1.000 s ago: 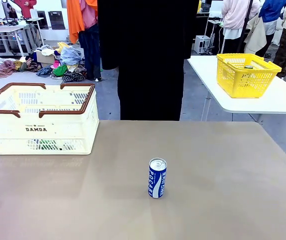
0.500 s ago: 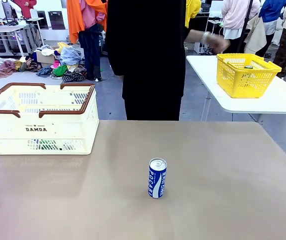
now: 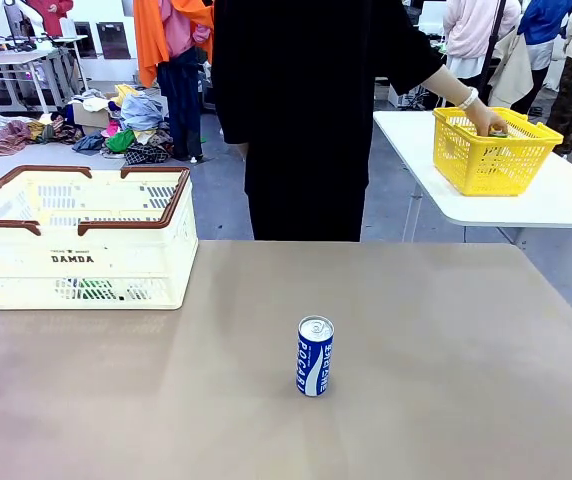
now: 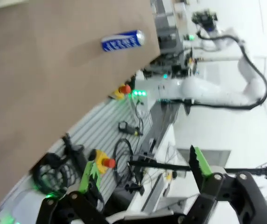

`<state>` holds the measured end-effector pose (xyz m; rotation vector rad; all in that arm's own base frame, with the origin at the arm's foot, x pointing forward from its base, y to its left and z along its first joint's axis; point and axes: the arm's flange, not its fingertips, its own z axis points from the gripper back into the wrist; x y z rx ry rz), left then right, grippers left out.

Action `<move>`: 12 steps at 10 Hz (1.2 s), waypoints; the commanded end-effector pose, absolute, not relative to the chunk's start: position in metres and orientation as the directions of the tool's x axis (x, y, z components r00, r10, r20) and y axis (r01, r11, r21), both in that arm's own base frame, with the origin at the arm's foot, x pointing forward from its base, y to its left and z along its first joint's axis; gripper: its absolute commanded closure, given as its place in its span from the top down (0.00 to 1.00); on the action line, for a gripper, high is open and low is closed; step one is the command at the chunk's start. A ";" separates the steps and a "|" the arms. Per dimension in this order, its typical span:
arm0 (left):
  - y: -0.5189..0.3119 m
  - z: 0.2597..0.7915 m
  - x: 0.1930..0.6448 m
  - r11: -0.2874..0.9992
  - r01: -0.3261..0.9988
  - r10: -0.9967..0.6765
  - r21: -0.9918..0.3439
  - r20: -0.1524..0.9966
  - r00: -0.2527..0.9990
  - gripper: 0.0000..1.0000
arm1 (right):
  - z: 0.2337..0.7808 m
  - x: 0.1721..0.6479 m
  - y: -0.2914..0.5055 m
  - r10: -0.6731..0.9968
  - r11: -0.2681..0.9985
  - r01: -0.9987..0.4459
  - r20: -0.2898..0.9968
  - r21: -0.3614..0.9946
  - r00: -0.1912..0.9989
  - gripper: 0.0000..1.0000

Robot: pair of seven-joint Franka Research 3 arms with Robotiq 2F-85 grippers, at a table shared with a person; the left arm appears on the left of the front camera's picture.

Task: Place the drinks into the Shopping basket.
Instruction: Pick up one drink and place it into the Shopping basket.

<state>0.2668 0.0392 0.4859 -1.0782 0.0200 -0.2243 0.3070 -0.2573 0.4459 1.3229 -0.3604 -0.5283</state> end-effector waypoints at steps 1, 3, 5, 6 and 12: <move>-0.022 0.510 0.274 0.485 0.153 -0.260 -0.861 0.025 0.965 1.00 | 0.447 0.306 -0.256 -0.558 0.158 0.151 -0.038 0.976 0.829 1.00; -0.106 0.513 0.272 0.593 0.130 -0.193 -0.795 0.016 0.981 1.00 | 0.447 0.306 -0.256 -0.558 0.158 0.151 -0.038 0.976 0.829 1.00; -0.171 0.510 0.274 0.545 0.174 -0.217 -0.820 0.063 0.974 1.00 | 0.447 0.306 -0.256 -0.558 0.158 0.151 -0.038 0.976 0.829 1.00; -0.161 0.513 0.278 0.394 0.102 -0.309 -0.913 -0.027 0.951 1.00 | 0.447 0.306 -0.256 -0.558 0.158 0.151 -0.038 0.976 0.829 1.00; -0.245 0.511 0.292 0.824 0.098 -0.178 -0.558 -0.091 0.980 1.00 | 0.447 0.306 -0.256 -0.558 0.158 0.151 -0.038 0.976 0.829 1.00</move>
